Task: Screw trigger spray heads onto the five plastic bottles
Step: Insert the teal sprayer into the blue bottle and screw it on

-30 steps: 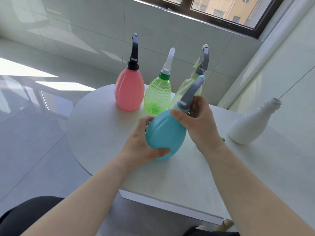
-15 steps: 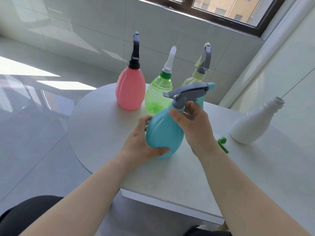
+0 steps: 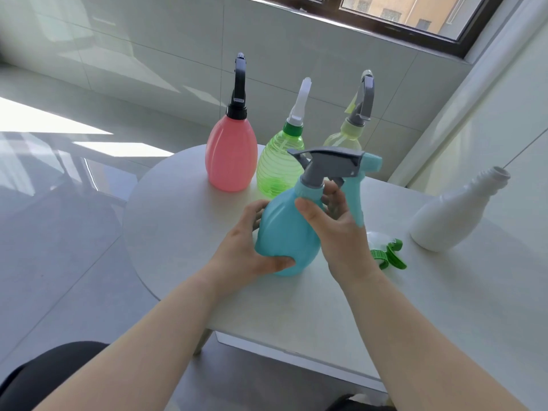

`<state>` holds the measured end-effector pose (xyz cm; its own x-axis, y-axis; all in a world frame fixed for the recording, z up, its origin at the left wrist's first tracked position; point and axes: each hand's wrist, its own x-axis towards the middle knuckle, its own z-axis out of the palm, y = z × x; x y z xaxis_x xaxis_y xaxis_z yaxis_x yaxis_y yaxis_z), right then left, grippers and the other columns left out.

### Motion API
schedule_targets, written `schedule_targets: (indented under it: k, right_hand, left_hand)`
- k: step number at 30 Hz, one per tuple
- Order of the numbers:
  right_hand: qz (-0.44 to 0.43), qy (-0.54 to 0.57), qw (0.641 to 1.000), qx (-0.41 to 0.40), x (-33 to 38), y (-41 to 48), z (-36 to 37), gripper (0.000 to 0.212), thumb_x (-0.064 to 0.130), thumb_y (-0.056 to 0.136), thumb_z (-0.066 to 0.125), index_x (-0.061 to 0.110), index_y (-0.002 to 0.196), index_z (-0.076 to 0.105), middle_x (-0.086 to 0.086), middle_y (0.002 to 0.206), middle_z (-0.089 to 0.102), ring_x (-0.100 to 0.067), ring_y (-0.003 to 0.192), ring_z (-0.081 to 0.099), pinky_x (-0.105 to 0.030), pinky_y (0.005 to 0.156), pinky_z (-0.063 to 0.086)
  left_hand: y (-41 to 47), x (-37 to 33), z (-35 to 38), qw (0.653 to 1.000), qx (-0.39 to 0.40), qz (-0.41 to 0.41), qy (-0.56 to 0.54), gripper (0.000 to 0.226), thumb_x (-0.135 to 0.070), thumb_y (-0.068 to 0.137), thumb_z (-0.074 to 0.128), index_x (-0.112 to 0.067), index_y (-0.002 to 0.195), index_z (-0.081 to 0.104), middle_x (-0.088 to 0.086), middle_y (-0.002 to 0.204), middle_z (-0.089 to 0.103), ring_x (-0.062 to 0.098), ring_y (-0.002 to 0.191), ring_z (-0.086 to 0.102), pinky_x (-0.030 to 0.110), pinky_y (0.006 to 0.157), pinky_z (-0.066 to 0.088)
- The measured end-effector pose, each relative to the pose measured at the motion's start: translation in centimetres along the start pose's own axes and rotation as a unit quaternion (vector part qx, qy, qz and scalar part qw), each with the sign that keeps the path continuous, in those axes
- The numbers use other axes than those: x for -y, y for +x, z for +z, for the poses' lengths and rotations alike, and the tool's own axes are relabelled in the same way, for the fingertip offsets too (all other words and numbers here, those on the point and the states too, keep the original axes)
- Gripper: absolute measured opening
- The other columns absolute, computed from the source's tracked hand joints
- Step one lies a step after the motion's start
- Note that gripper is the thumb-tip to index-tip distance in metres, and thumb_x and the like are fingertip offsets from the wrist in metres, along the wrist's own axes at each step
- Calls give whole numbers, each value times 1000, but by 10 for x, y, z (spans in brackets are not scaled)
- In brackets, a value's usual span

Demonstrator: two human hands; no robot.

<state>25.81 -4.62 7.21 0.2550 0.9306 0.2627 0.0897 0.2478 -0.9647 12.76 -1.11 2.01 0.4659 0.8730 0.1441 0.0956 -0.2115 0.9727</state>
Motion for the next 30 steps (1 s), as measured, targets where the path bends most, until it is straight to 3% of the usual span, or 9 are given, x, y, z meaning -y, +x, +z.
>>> schedule_targets:
  k: [3,5,9,13,17,20,23,27,30]
  right_hand:
    - [-14,-34,999,28,3,2,2,43,22,66,64,17,107,49,-1,95,58,-13,88,56,-30,81,50]
    - [-13,-41,997,69,5,3,-2,48,23,69,59,16,115,45,1,99,57,-10,91,55,-22,81,49]
    - [-1,-17,994,112,7,4,-12,29,19,74,51,31,100,56,19,93,63,2,90,58,-16,82,47]
    - [-22,-52,997,53,10,7,-10,24,8,75,64,28,83,55,11,87,61,-15,89,58,-36,89,47]
    - [8,-61,996,66,11,10,-2,35,13,70,69,27,89,44,3,90,57,-21,89,57,-38,83,49]
    - [18,-38,991,127,13,7,-6,25,19,70,56,29,93,54,6,87,63,-13,85,59,-27,79,50]
    - [11,-8,994,108,14,6,-11,21,10,75,58,27,87,61,11,82,66,-3,79,58,-16,75,49]
    - [32,-27,999,32,13,7,-2,26,6,73,66,19,88,49,-18,100,62,-17,85,58,-37,83,51]
    - [27,-50,997,55,13,8,-1,36,13,69,69,30,90,44,-4,100,59,-16,92,57,-40,89,50]
  left_hand:
    - [0,1,-1,1000,5,-2,-10,72,-26,44,75,-48,101,37,-18,113,50,-4,109,47,10,85,42]
    - [1,2,-2,1000,11,-3,-13,72,-25,44,76,-47,101,38,-20,112,50,-12,106,46,2,80,41]
    - [3,3,-3,1000,19,3,-9,72,-24,45,77,-47,101,38,-23,110,49,-21,96,46,-3,76,38]
    - [3,3,-3,1000,13,4,-14,70,-23,45,76,-47,99,38,-25,105,49,-25,90,46,-5,70,36]
    - [3,5,-3,1000,12,-6,-18,75,-24,44,76,-45,104,36,-25,108,48,-20,97,47,-3,73,38]
    - [3,4,-3,1000,13,-8,-25,73,-24,44,76,-45,102,37,-25,106,50,-21,95,47,-2,73,39]
    - [3,4,-3,1000,17,1,-17,71,-24,44,76,-47,100,38,-23,109,49,-23,93,46,-3,73,38]
    - [2,3,-3,1000,16,5,-17,71,-23,45,76,-48,99,38,-24,108,48,-23,93,46,-3,71,37]
    - [2,3,-3,1000,15,6,-18,71,-23,45,76,-47,100,37,-23,107,48,-24,92,46,-4,71,37]
